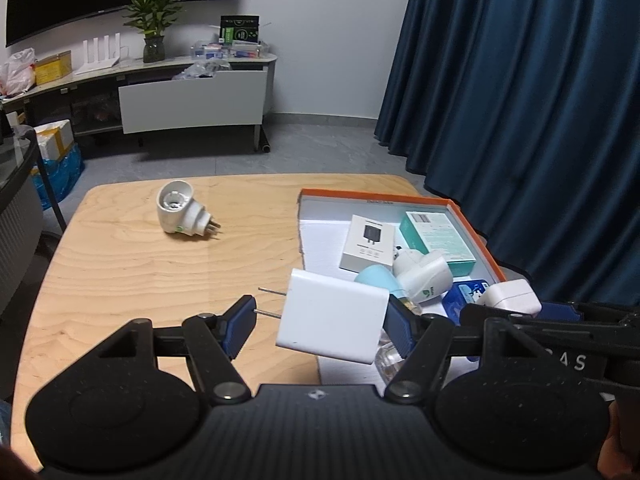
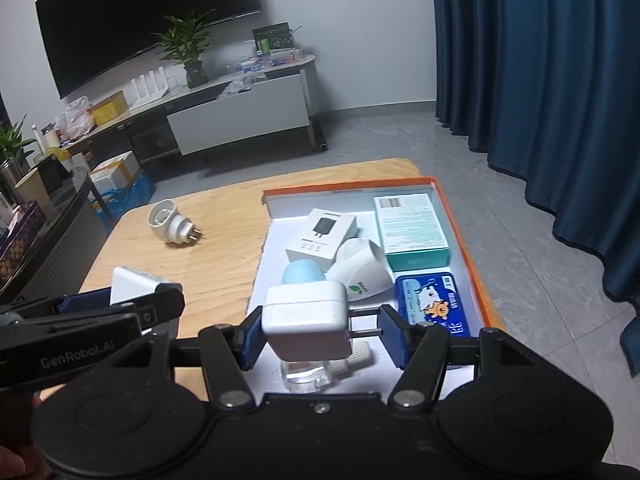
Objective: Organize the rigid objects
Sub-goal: 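Carry the white USB charger and square adapter over the orange-rimmed box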
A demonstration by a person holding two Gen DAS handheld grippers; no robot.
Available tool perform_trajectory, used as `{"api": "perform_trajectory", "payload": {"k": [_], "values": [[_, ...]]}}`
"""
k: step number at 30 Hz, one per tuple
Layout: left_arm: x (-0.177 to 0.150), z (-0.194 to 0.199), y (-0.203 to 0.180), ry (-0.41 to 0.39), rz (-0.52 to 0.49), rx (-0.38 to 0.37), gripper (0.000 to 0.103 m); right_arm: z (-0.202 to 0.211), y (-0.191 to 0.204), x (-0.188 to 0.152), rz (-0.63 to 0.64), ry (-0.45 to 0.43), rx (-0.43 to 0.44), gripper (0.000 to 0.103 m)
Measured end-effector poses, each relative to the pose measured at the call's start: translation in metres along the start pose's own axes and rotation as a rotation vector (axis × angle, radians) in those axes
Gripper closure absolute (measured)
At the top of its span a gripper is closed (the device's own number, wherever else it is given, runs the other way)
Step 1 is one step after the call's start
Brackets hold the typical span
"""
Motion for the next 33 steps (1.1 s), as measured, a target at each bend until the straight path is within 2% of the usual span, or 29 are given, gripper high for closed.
{"api": "perform_trajectory", "payload": {"k": [18,33], "values": [[-0.005,-0.029,-0.035,0.05,-0.055,-0.056,0.034,-0.01,-0.046,0.02,-0.045,-0.01,-0.022,0.031],[-0.009,-0.052,-0.077,0.092,-0.117,-0.124,0.034,-0.027,-0.059,0.036,-0.026,0.005,-0.026,0.031]]}}
Point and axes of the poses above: each gripper's, at about its wrist camera, not at the fingertips, and z roughly against the way its jaws point, y to its left, x to its top, the point moved 7 cm from there along -z, roughly the way its jaws point, and after that the axes turned 1 degree about -y, right-handed, at the moved point
